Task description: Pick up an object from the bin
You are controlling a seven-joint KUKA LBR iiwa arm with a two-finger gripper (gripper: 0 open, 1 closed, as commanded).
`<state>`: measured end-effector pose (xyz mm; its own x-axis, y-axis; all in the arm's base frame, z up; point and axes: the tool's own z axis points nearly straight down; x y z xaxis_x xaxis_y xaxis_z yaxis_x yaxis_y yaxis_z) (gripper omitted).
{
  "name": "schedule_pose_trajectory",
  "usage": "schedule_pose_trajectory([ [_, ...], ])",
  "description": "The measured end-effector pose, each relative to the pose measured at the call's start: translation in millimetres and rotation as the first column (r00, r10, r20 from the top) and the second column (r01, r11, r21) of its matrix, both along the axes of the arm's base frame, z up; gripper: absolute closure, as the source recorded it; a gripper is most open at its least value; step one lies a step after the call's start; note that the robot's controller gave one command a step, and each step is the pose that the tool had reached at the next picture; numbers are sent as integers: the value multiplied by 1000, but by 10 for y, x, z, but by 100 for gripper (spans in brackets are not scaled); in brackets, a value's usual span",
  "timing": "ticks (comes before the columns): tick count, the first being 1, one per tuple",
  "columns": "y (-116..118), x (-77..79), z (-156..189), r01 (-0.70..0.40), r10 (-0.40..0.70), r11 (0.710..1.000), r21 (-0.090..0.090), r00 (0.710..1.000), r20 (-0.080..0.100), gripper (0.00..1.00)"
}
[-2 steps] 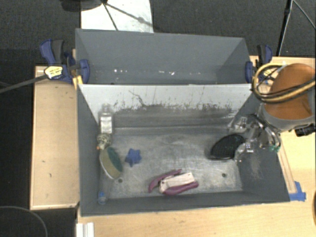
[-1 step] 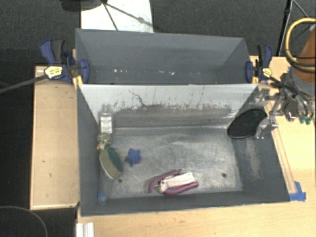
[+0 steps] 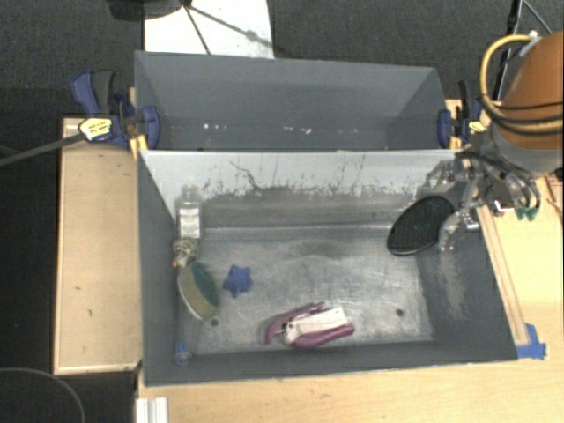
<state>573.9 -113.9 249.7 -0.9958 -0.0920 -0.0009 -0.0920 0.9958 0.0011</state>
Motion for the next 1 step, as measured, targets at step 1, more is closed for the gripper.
schedule_pose_trajectory([
  [1,119,-165,-123,52,-52,999,0,999,-1,100],
])
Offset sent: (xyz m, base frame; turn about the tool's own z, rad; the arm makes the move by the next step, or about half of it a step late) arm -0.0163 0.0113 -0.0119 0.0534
